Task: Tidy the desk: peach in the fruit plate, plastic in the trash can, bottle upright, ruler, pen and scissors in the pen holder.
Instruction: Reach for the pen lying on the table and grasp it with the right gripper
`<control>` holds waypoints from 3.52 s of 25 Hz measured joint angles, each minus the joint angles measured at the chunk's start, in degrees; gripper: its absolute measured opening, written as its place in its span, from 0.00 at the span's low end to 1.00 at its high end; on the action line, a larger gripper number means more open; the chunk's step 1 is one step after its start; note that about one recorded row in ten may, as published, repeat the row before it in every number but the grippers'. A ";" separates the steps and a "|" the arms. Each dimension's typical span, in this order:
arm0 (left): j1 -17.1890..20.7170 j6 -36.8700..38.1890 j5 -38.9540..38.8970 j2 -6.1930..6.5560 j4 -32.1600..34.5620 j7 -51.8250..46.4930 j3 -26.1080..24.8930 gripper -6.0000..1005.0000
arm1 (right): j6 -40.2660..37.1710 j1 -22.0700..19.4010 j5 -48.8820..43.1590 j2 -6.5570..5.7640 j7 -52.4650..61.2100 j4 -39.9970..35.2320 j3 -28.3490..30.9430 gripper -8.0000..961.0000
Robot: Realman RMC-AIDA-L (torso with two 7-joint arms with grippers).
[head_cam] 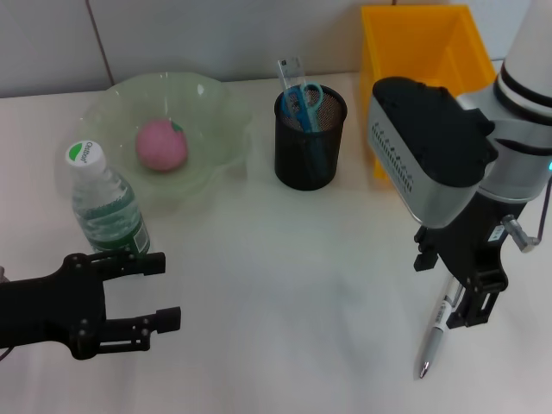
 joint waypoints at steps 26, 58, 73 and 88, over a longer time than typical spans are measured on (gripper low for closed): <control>1.76 -3.31 -3.47 -0.11 0.95 -1.36 0.00 0.76 | 8.39 0.84 -0.77 0.40 -12.93 6.37 -11.98 0.81; 1.92 -5.57 -3.91 -0.16 0.48 -0.75 0.15 0.75 | 13.46 -1.55 0.27 0.60 -16.57 10.03 -16.47 0.81; 2.35 -6.31 -4.45 -0.25 0.17 -1.00 0.08 0.75 | 15.80 -3.38 0.07 0.40 -18.12 9.91 -16.43 0.72; 3.10 -6.28 -5.68 -0.25 0.18 -0.75 0.09 0.74 | 17.00 -3.98 -1.10 0.31 -18.54 9.73 -16.60 0.52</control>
